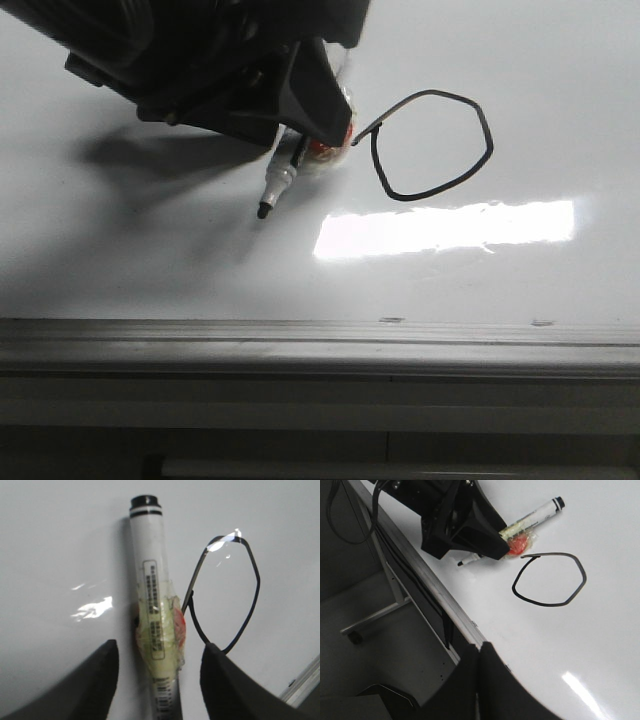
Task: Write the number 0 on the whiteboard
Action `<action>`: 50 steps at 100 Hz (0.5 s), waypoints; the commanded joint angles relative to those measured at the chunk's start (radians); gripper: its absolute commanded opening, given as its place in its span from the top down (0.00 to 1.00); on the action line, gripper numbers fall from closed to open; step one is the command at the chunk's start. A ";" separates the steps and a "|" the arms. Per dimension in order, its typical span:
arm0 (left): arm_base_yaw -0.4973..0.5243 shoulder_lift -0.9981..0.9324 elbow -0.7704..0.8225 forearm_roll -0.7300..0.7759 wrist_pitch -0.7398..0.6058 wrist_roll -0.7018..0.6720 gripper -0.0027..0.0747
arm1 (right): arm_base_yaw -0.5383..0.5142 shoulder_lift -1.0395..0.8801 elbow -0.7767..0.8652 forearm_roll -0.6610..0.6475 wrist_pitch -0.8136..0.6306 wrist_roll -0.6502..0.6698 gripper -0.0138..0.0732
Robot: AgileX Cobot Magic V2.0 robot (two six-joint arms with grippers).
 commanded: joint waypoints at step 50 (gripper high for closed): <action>-0.067 -0.254 -0.012 0.019 0.145 -0.009 0.41 | -0.006 -0.040 -0.023 -0.166 -0.114 0.006 0.92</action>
